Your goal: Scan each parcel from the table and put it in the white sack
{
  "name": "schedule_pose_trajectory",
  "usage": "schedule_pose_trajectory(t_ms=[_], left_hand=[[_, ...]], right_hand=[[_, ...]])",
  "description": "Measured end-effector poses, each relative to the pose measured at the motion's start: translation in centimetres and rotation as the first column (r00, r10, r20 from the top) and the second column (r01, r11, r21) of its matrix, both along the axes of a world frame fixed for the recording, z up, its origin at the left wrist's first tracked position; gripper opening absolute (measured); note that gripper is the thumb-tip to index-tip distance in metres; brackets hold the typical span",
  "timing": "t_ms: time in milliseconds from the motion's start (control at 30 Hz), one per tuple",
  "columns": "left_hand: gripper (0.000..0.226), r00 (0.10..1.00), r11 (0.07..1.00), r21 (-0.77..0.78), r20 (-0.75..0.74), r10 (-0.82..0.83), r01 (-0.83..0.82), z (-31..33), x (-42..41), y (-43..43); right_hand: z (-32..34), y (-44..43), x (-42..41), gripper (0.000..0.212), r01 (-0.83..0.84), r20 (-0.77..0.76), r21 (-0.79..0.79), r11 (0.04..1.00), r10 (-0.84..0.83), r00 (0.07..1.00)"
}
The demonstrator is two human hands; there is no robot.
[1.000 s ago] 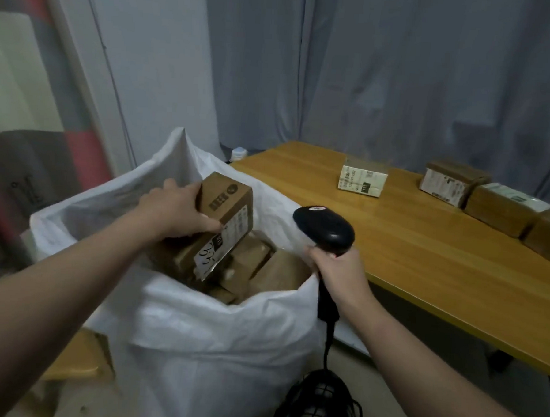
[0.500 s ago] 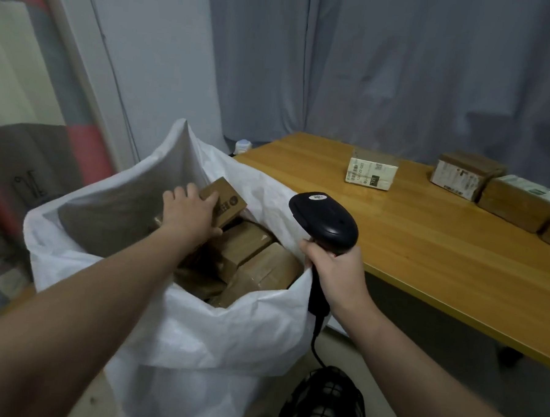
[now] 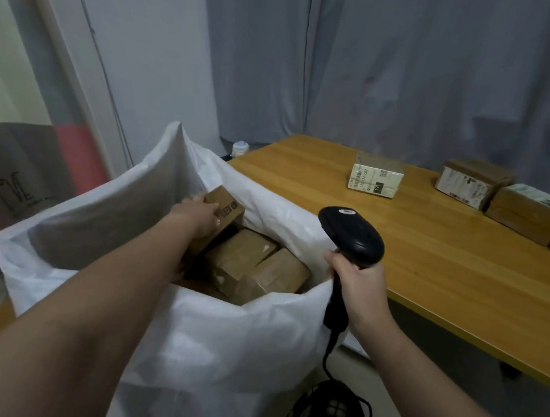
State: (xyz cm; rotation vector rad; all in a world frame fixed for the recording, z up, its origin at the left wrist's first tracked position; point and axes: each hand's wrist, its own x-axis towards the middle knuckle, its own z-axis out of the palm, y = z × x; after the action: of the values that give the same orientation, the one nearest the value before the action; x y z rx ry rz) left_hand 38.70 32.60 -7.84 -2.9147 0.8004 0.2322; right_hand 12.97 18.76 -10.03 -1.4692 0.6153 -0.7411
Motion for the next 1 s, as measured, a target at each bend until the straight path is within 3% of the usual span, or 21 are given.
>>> schedule_pose_trajectory(t_ms=[100,167,233,400,667,867,1000], left_hand=[[0.045,0.998,0.995,-0.076,0.028,0.064,-0.062,-0.4,-0.9,0.5],[0.044,0.993,0.999,-0.001,0.109,0.046,-0.046,-0.8,-2.7,-0.6],[0.048,0.977,0.999,0.026,0.214,-0.026,0.021,-0.9,-4.6,-2.0],[0.049,0.887,0.927,-0.184,0.398,-0.235,0.328,0.9,-8.4,-5.5],[0.050,0.840,0.807,-0.292,0.363,-0.403,0.513,3.4,-12.0,-17.3],[0.057,0.892,0.817,-0.357,0.192,-0.409,0.452,1.8,-9.8,-29.0],[0.070,0.948,0.829,-0.460,0.147,-0.283,0.318,0.4,-7.6,-36.1]], right_hand=[[-0.8,-0.4,-1.2,0.003,-0.048,-0.080,-0.010,0.999,0.047,0.996],[-1.2,-0.6,-2.0,0.008,-0.068,-0.134,-0.027,0.997,0.063,0.989],[-1.4,-0.9,-2.7,0.015,-0.093,-0.174,-0.047,0.995,0.083,0.981],[0.6,-3.2,-4.1,0.015,-0.065,-0.196,-0.162,0.985,0.032,0.980],[5.2,-13.3,-7.0,0.017,0.163,-0.093,-0.043,0.986,-0.166,0.982],[5.9,-20.5,-5.5,0.013,0.144,-0.082,0.144,0.979,-0.133,0.988],[4.9,-24.8,-3.5,0.022,0.113,-0.117,0.274,0.955,-0.084,0.990]])
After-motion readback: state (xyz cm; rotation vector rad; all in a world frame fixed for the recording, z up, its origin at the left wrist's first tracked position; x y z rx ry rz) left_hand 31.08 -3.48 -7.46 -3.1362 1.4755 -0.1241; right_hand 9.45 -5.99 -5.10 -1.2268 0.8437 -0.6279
